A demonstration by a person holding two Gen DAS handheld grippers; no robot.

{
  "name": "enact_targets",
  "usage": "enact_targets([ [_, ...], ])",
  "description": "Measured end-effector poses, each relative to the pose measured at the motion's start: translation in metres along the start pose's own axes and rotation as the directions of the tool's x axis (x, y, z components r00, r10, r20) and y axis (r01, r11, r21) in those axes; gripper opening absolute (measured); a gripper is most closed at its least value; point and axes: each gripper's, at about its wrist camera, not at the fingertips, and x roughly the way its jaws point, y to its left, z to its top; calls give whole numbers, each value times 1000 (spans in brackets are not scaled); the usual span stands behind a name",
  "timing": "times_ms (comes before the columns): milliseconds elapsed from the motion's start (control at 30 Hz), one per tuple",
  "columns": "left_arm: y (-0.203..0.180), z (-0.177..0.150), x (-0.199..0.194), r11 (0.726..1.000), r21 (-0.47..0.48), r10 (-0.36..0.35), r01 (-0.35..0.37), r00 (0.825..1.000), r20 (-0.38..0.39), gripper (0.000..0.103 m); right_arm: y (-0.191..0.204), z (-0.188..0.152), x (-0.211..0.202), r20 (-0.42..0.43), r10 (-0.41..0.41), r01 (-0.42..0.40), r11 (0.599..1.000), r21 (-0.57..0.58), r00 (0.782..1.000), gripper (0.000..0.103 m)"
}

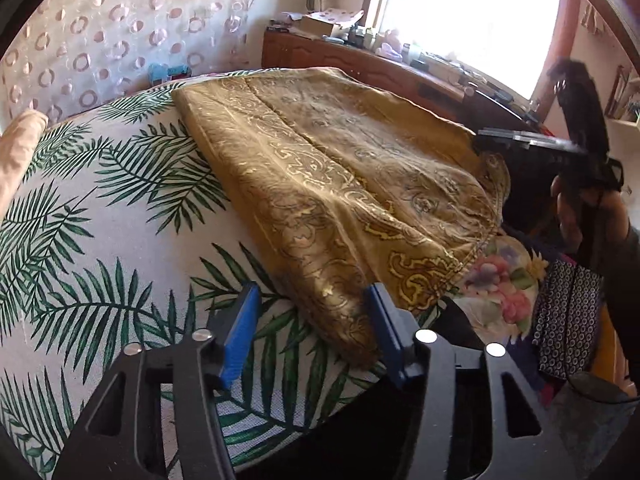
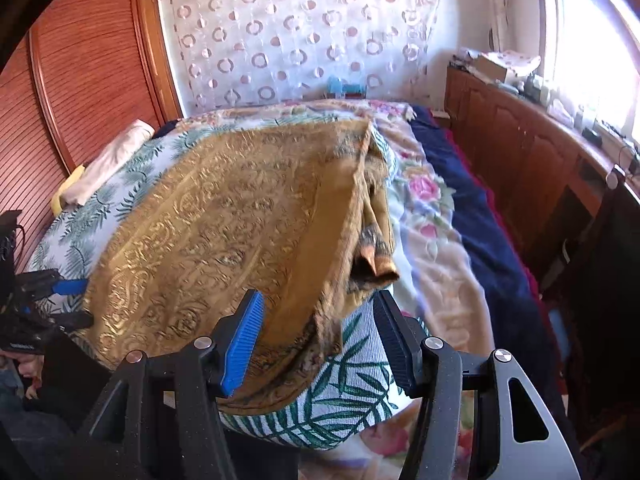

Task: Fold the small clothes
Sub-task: 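Grasp the shirt end with the left tool while the right tool lifts the other end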

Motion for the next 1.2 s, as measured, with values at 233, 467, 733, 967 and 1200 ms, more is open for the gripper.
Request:
enact_targets([
  [233,-7,18,-10,994,-18,-109,110,993,45,6,18,-4,-18,41,83,-81,996,-46,996,61],
  [467,-18,81,-41,991,24,-136,134,974,181,5,41,-5,-28,52,183,-176,978,-111,982,62],
  [733,-13,128,-28,993,7,-120,121,968,221,5,42,-10,-15,37,210,-203,969,-144,977,63],
  [967,-4,140,-27,996,-5,-90,94,966,241,5,37,-11,22,-58,121,-130,974,-186,991,63],
  [1200,18,143,-31,996,-37,-67,79,964,259,5,18,12,48,-81,42,-59,974,-217,996,13],
])
